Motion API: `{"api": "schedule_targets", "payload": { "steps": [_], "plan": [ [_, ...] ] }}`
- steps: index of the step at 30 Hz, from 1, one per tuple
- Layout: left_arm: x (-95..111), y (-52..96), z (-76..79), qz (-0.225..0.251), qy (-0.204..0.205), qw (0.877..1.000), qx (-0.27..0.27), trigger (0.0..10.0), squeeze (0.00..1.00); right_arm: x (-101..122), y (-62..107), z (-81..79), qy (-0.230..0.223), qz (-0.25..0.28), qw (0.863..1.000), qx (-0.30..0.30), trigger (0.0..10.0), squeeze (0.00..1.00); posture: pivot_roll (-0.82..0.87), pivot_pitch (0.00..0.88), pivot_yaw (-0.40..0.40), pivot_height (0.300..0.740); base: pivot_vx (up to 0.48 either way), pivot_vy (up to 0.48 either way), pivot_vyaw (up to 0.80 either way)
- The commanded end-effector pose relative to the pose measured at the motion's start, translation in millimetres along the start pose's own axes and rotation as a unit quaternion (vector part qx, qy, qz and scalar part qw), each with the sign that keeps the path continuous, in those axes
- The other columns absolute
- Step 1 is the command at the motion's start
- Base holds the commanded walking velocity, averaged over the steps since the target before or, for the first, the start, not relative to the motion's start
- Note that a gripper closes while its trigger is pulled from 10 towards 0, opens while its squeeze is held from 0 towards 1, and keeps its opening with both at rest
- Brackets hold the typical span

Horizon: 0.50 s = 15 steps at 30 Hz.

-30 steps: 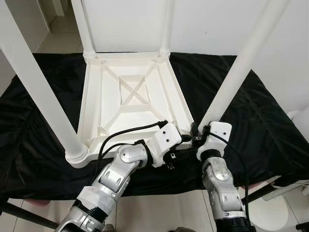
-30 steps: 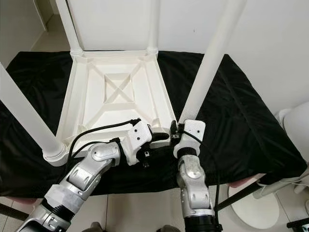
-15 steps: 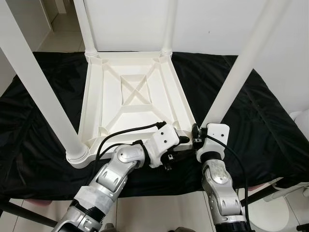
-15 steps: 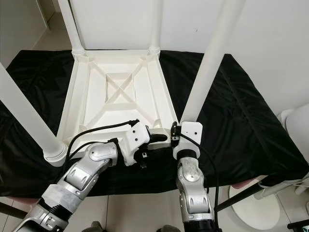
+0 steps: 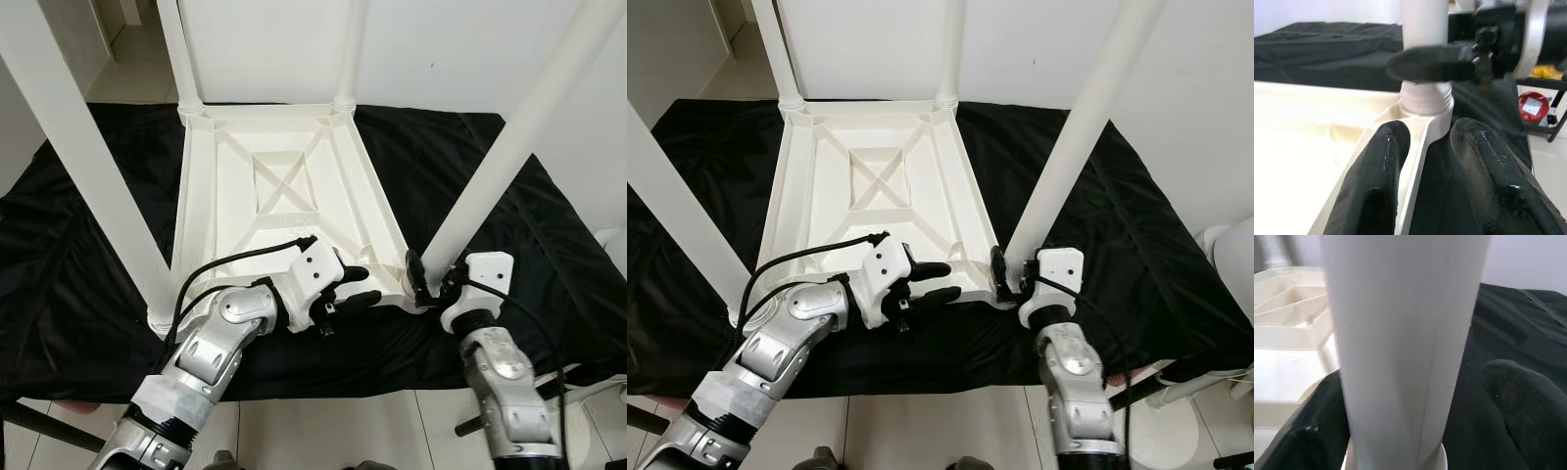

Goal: Building children table

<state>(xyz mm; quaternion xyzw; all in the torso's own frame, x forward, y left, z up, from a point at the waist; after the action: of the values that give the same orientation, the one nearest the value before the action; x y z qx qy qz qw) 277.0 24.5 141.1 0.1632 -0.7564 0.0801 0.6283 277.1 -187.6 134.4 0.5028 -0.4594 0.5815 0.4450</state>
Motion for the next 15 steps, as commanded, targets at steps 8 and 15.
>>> {"api": "schedule_targets", "payload": {
  "steps": [8,15],
  "plan": [
    [1.0,1.6,11.4,-0.004,-0.002,0.998,-0.06,10.0,0.0,-5.2,-16.5,5.4,0.044,-0.036,0.986,0.157,10.0,0.0,-0.02,0.0,-0.015,0.74,0.0,0.0,0.0],
    [2.9,0.3,8.0,-0.002,-0.004,0.999,-0.046,10.0,0.0,-8.3,-23.9,5.4,0.053,-0.047,0.979,0.191,5.0,0.0,-0.01,0.0,-0.018,0.74,0.0,0.0,0.0]
  ]
}}
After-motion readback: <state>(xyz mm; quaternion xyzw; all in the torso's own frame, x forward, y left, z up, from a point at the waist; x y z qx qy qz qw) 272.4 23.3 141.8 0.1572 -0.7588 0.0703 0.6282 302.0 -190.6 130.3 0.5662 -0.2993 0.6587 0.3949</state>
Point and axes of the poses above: a point about 5 cm out from each wrist's last joint towards the gripper, its own y axis pointing back from the gripper into the wrist, its own x axis along the axis of the wrist's last joint, z = x × y, the point moved 2 cm from there along -y, pointing out of the wrist towards the gripper, and after that the axes turned 1 degree about -y, right-handed, at the moved point
